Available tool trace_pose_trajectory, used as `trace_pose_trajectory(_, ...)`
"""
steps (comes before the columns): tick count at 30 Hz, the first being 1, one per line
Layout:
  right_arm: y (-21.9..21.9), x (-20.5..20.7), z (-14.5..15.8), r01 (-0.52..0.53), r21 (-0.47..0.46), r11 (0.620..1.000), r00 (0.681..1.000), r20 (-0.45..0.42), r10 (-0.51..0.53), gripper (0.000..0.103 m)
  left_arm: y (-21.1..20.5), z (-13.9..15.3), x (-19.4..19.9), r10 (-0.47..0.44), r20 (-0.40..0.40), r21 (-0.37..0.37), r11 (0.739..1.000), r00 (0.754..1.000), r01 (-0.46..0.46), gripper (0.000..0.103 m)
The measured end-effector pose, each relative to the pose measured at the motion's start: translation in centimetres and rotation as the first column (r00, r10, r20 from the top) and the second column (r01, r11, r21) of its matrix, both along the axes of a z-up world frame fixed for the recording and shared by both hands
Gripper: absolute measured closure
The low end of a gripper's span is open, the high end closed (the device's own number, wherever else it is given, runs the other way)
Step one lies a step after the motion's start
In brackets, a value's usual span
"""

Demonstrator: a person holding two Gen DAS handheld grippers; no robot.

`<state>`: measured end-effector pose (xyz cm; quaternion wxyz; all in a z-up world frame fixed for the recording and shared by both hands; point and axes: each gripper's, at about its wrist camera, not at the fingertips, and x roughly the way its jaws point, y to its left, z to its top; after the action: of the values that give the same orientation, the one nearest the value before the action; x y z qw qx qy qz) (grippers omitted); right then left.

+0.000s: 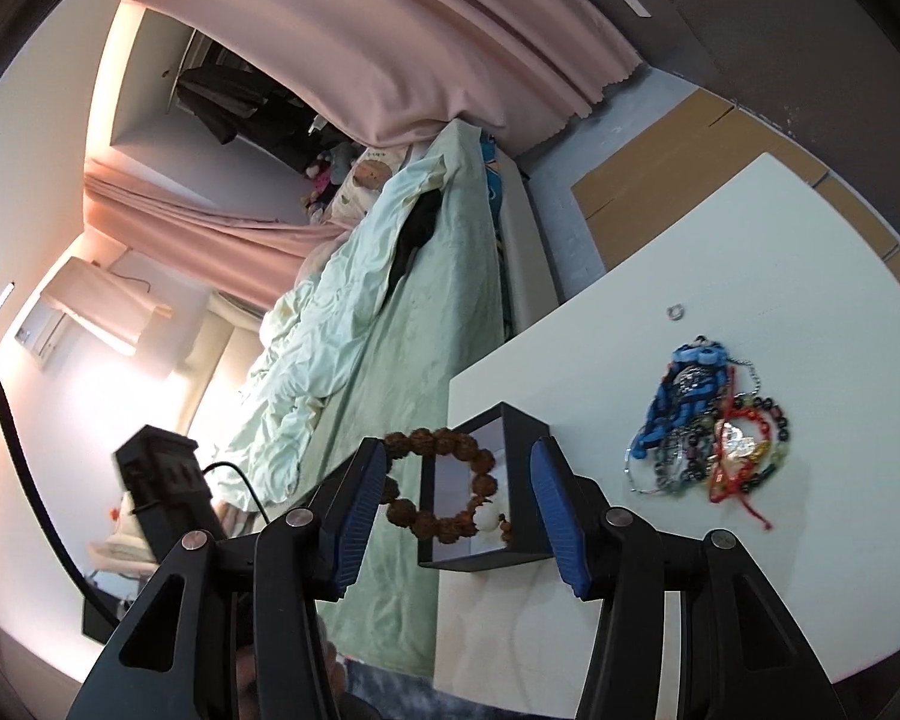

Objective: Organize jewelry
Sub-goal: 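Lift the wooden bead bracelet with the left gripper and drop it into the black box, then grasp the blue knotted bracelet with the left gripper and lift it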

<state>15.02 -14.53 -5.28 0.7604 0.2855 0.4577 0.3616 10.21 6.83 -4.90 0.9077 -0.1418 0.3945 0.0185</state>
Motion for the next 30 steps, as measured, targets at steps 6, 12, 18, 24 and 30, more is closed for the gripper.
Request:
trace_pose_trajectory(6,-2.3,0.1,0.3,0.024,-0.019,1.000,1.000,0.008,-0.024,0.052,1.3,-1.2,0.5,0.037,-0.054,-0.042,0.998,0.998,-0.039,0.047)
trace_pose_trajectory(12,-4.4,0.3,0.6,0.047,-0.059,0.997,0.999,0.007,-0.047,0.052,0.4,-0.2,0.3,0.018,0.000,-0.039,0.999,1.000,-0.018,0.040)
trace_pose_trajectory(18,-6.1,0.5,0.0,0.059,-0.117,0.991,0.998,-0.011,-0.061,0.052,-1.7,0.1,0.7,-0.030,0.014,-0.029,0.999,0.999,0.030,0.040)
trace_pose_trajectory(24,-7.4,1.1,-1.7,0.075,-0.159,0.984,0.993,-0.078,-0.089,0.052,-4.4,-0.1,1.5,-0.091,0.021,-0.011,0.996,0.996,0.092,0.040)
trace_pose_trajectory(30,-8.6,1.8,-3.1,0.097,-0.169,0.981,0.981,-0.147,-0.122,0.052,-7.2,-1.0,2.6,-0.163,-0.004,0.018,0.986,0.987,0.163,0.040)
